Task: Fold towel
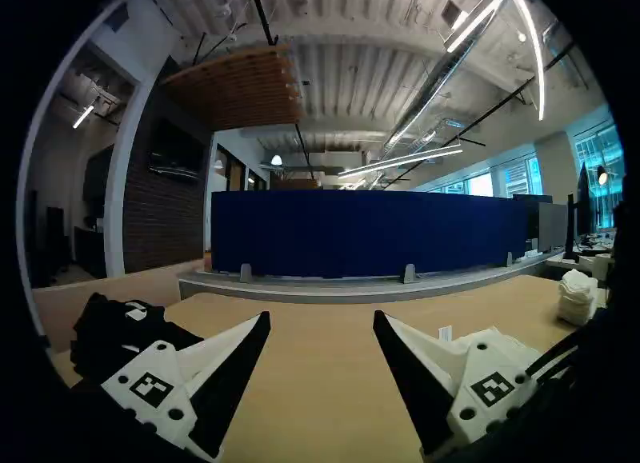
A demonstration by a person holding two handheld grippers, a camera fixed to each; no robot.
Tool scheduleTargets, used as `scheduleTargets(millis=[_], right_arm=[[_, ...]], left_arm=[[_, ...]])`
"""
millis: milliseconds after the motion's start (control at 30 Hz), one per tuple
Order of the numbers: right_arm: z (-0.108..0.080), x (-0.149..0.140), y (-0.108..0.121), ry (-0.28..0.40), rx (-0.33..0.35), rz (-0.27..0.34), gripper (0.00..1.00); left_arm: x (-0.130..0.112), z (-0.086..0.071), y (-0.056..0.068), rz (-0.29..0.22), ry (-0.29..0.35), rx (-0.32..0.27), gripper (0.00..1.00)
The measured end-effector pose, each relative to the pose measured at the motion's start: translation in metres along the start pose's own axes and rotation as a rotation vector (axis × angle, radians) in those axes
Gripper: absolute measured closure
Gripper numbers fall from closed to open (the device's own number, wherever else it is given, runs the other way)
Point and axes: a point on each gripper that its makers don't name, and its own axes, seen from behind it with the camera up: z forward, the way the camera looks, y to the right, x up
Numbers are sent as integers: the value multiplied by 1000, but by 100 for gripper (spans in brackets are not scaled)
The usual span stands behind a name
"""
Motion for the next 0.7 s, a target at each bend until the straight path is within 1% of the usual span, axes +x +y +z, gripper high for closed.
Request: scheduleTargets(millis=[233, 467, 567, 700], right_arm=[[-3, 25, -10, -23, 20, -12, 0], [-6, 68, -18, -48, 42, -28, 0], [-5, 84, -21, -60, 52, -34, 0], [-4, 98, -23, -80, 58, -32, 0]], left_arm=[[20, -2, 9, 18, -19, -8, 4], [55, -7, 15, 30, -57, -5, 5], [71, -7, 16, 40, -64, -5, 5], [85, -5, 20, 52, -82, -9, 5]])
